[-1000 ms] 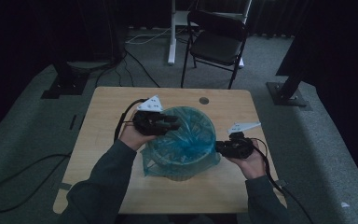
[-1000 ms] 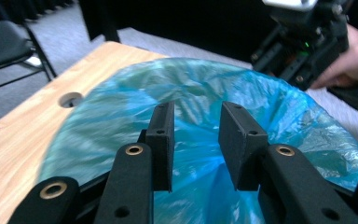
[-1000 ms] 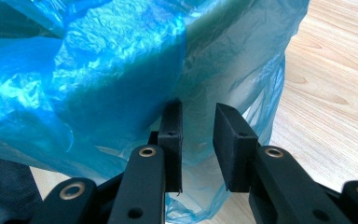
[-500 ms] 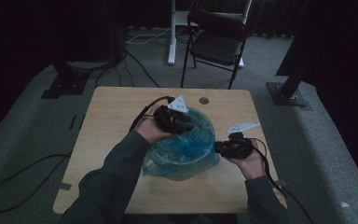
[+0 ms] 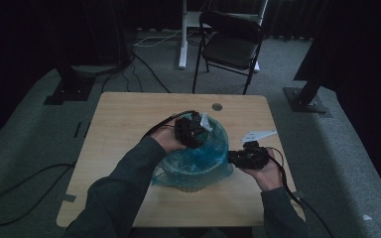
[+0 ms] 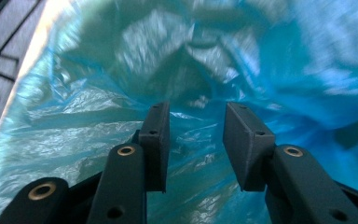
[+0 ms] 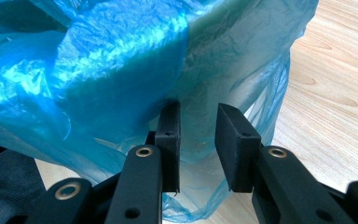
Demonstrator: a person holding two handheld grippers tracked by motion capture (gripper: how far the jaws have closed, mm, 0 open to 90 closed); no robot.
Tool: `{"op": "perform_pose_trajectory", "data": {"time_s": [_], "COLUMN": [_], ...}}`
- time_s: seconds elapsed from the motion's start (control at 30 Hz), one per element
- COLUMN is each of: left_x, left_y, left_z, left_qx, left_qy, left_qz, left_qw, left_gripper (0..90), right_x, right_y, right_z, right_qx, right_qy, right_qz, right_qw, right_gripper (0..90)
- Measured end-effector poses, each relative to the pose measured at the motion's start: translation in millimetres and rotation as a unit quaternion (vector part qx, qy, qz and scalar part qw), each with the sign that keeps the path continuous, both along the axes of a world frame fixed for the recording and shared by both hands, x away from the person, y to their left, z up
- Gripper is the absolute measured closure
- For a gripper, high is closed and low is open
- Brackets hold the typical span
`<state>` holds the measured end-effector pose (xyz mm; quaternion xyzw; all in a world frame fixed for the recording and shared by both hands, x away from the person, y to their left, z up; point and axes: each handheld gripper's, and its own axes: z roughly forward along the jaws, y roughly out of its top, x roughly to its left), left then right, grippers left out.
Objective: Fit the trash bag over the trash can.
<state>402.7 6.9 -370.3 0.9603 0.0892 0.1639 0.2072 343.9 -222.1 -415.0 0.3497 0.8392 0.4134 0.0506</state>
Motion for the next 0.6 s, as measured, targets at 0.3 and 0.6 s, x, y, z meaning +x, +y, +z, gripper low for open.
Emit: {"op": "perform_pose_trajectory", "data": {"time_s": [0.3, 0.6], "left_x": [6.3, 8.4], "left_y": [-11.6, -18.6], "left_z": [-13.8, -25.4], "left_qx": [0.077, 0.138], "left_qy": [-0.013, -0.026], "left_qz": [0.026, 0.048], "left_qw": [0.9966, 0.9889], "left_gripper": [60.0, 59.2], "right_x": [-0.2, -1.0], "right_y": [0.1, -0.2], "right_z": [-0.2, 0.3], "right_qx": [-0.001, 0.0], "right_qy": [-0.001, 0.001], "right_qz": [0.003, 0.003], "right_qw": [1.0, 1.0], "right_gripper": [70.5, 70.1]}}
